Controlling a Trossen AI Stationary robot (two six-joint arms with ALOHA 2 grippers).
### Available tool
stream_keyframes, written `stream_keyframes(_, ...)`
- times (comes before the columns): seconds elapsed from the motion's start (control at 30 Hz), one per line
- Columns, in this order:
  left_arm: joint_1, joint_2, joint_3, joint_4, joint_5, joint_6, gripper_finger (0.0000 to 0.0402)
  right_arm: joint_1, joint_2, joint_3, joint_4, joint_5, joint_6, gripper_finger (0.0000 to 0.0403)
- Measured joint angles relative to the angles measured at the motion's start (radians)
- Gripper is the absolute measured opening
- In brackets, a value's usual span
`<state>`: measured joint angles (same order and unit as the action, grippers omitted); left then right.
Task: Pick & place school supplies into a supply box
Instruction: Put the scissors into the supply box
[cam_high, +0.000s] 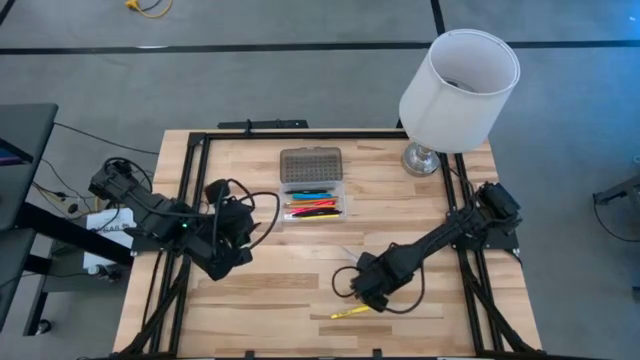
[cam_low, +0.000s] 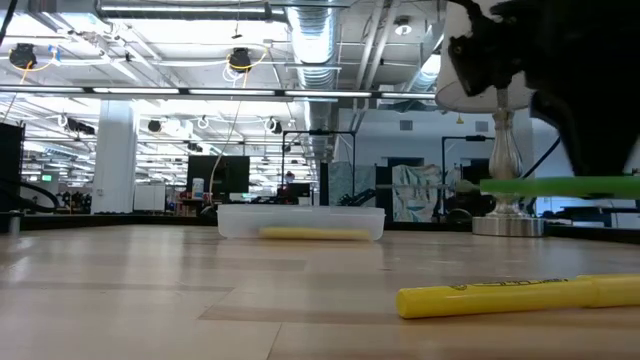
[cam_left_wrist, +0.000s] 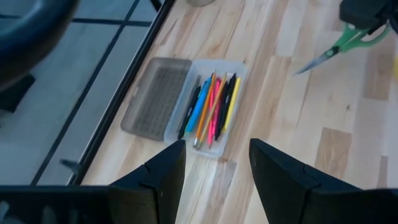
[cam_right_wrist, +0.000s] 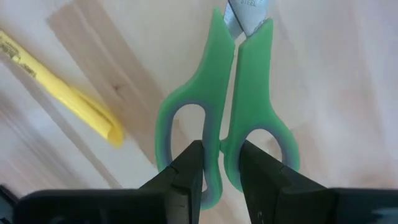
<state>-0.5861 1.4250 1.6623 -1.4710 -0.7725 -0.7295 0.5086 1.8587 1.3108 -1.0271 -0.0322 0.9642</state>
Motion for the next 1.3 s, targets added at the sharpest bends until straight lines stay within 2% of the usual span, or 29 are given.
stream_keyframes(0.2, -0.072, 0.0, 0.0, -0.104, -0.058, -0.156, 0.0174, -0.06, 0.0, 0.062, -0.048, 0.042, -0.139, 0.0077)
stream_keyframes(0.33, -0.126, -0.005, -0.026, -0.101, -0.103, -0.228, 0.0174, -0.115, 0.0, 0.099, -0.069, 0.056, -0.24, 0.0077)
stream_keyframes(0.83, -0.281, -0.006, -0.18, -0.1, -0.107, -0.537, 0.0174, -0.436, 0.0, 0.175, -0.063, 0.062, -0.632, 0.0077)
stream_keyframes(1.03, -0.312, -0.006, -0.208, -0.1, -0.133, -0.604, 0.0174, -0.556, 0.0, 0.175, -0.018, 0.061, -0.788, 0.0077)
stream_keyframes(1.3, -0.318, -0.006, -0.212, -0.1, -0.158, -0.618, 0.0174, -0.639, 0.0, 0.175, 0.104, 0.061, -0.92, 0.0077)
